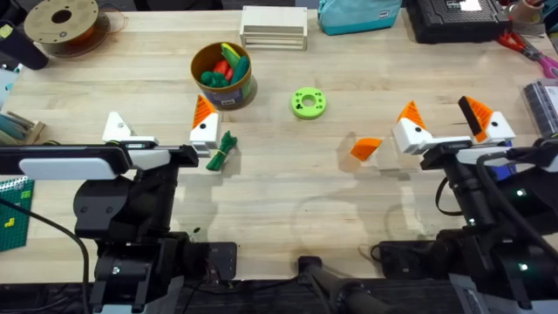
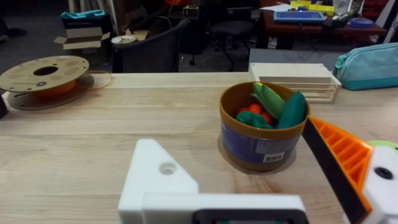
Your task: Pick up the gripper from the table and insert it into the empty holder that is missing its gripper. Then pick up a screw, insert it into the mounting hole, and use the screwdriver to tighten it. Finally, clean up the table by picking up the vegetable and placing it into the bucket.
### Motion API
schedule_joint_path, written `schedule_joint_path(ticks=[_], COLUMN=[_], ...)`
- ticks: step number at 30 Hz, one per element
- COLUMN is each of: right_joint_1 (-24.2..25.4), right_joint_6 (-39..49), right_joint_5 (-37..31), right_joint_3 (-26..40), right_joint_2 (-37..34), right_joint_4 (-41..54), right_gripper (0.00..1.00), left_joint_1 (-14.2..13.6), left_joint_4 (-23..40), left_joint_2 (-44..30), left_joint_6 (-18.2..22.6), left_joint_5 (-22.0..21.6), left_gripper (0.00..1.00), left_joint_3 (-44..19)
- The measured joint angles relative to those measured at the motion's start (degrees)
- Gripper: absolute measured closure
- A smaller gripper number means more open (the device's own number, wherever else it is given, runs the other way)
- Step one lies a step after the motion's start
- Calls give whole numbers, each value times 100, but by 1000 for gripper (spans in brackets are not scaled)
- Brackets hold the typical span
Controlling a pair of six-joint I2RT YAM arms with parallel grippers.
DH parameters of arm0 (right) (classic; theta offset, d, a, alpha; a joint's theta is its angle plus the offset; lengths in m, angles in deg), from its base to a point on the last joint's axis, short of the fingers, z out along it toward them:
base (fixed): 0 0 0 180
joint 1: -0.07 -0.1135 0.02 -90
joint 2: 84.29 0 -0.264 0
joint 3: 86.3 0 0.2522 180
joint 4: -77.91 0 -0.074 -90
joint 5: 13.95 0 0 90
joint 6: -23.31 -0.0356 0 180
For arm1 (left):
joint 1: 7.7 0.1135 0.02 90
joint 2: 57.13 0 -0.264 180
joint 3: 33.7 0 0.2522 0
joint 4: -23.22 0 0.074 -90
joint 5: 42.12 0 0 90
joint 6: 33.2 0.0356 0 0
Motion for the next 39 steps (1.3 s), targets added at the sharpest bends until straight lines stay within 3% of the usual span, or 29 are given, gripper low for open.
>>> schedule_joint_path(ticks=[12,17,20,23,26,29,33,39], right_joint_1=[0,0,0,0,0,0,0,0], right_joint_6=[51,111,69,0,13,69,109,114], right_joint_5=[-6,69,114,155,181,194,195,195], right_joint_3=[-4,160,717,1715,2851,3757,4483,4629], right_joint_2=[0,-14,-186,-537,-1051,-1587,-2190,-2376], right_joint_4=[-225,324,1291,2446,3575,4452,5069,5176], right_gripper=[12,12,12,12,12,12,12,12], left_joint_1=[0,0,0,0,0,0,0,0], left_joint_4=[6,909,1766,2843,4047,5036,5362,5366], left_joint_2=[0,-28,-275,-798,-1543,-2362,-3232,-3965], left_joint_6=[0,-22,-24,-24,6,295,595,610], left_joint_5=[2,78,205,419,659,1029,1449,1672], left_gripper=[14,14,14,14,14,14,14,14], left_joint_3=[-7,-401,-1145,-2204,-3309,-4152,-4697,-4778])
